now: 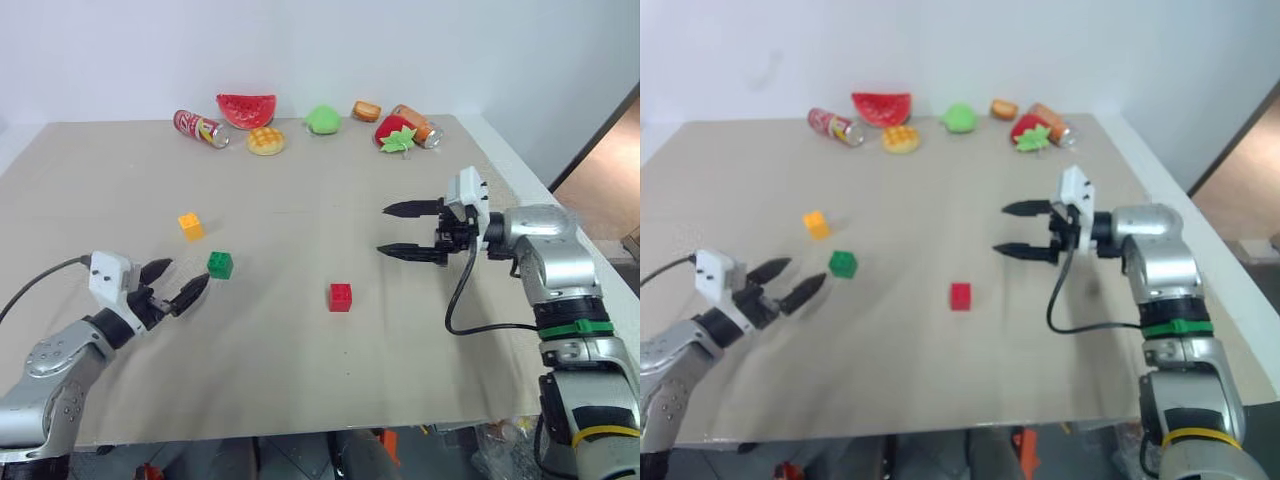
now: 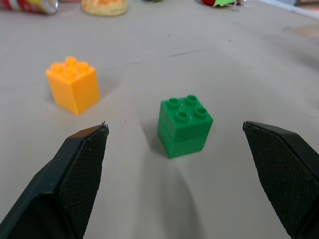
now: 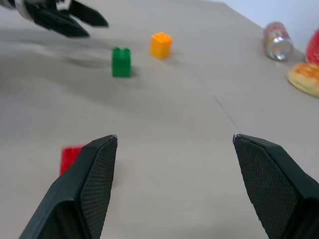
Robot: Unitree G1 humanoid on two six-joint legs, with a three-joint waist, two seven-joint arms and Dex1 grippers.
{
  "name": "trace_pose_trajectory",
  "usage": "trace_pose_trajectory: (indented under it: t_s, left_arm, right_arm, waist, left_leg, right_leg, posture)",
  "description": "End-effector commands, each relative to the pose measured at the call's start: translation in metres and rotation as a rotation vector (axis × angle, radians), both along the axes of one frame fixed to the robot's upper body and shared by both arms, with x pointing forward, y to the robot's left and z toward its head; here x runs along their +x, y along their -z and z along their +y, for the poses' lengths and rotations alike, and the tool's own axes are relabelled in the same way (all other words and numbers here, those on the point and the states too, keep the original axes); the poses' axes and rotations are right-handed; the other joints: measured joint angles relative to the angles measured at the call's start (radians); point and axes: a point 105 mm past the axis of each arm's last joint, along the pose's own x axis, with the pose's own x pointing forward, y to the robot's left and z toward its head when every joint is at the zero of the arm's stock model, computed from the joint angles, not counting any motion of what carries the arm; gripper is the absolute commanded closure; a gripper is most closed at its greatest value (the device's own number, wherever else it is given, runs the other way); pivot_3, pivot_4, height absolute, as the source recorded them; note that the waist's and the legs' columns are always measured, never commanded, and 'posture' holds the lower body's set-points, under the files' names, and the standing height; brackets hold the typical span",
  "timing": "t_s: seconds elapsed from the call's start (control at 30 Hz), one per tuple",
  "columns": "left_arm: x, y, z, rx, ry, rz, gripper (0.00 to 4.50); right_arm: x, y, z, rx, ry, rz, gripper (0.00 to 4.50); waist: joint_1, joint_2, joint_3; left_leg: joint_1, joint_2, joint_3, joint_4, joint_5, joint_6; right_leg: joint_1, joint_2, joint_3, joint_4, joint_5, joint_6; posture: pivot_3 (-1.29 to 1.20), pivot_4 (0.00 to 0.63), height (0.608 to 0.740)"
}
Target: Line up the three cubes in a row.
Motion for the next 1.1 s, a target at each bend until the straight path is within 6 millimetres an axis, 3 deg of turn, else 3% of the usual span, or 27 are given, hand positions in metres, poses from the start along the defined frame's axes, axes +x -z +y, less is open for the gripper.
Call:
trace_pose_trajectory:
  t_s: [0.03, 0.4, 0.77, 0.8, 0.87, 1.1]
  left_arm:
    - [0.0, -0.004, -0.014, 0.019, 0.034, -0.01, 0.0]
    - [0.026, 0.024, -0.037, 0.121, 0.022, 0.055, 0.0]
    - [0.06, 0.025, -0.033, 0.1, -0.084, 0.069, 0.0]
    - [0.063, 0.024, -0.032, 0.097, -0.095, 0.071, 0.42]
    - [0.065, 0.022, -0.035, 0.085, -0.082, 0.068, 0.79]
    - [0.067, 0.018, -0.037, 0.087, -0.068, 0.053, 3.12]
  right_arm:
    - [-0.01, -0.005, 0.01, 0.01, -0.024, -0.041, 0.65]
    - [-0.027, -0.003, 0.021, 0.045, -0.021, -0.038, 0.65]
    - [-0.043, -0.004, 0.013, 0.064, 0.037, -0.039, 0.65]
    - [-0.043, -0.004, 0.012, 0.065, 0.041, -0.039, 0.63]
    - [-0.043, -0.004, 0.012, 0.069, 0.051, -0.037, 0.63]
    - [-0.044, 0.0, 0.012, 0.072, 0.061, -0.03, 0.63]
  waist:
    - [0.008, 0.0, 0.0]
    - [0.008, 0.0, 0.0]
    - [0.009, 0.0, 0.0]
    - [0.009, 0.0, 0.0]
    - [0.009, 0.0, 0.0]
    - [0.009, 0.0, 0.0]
  left_leg:
    - [0.0, 0.0, 0.0, 0.001, 0.0, 0.0]
    - [0.0, -0.001, 0.001, 0.002, 0.0, 0.0]
    - [-0.001, -0.001, 0.0, 0.002, 0.0, 0.0]
    - [-0.001, -0.001, 0.0, 0.002, 0.0, 0.0]
    - [-0.001, -0.001, 0.0, 0.002, 0.0, 0.0]
    - [-0.001, -0.001, 0.0, 0.002, 0.0, 0.0]
  right_leg:
    - [0.0, 0.0, 0.0, 0.0, 0.0, 0.0]
    - [0.0, -0.001, 0.0, 0.0, 0.001, 0.001]
    - [0.0, 0.0, 0.0, 0.0, 0.002, 0.001]
    - [0.0, 0.0, 0.0, 0.0, 0.002, 0.001]
    - [0.0, 0.0, 0.0, 0.0, 0.002, 0.001]
    - [0.0, 0.0, 0.0, 0.0, 0.002, 0.002]
  posture:
    - [0.0, 0.15, 0.74]
    - [0.0, 0.15, 0.74]
    - [0.0, 0.15, 0.74]
    - [0.0, 0.15, 0.74]
    - [0.0, 0.15, 0.74]
    - [0.0, 0.15, 0.74]
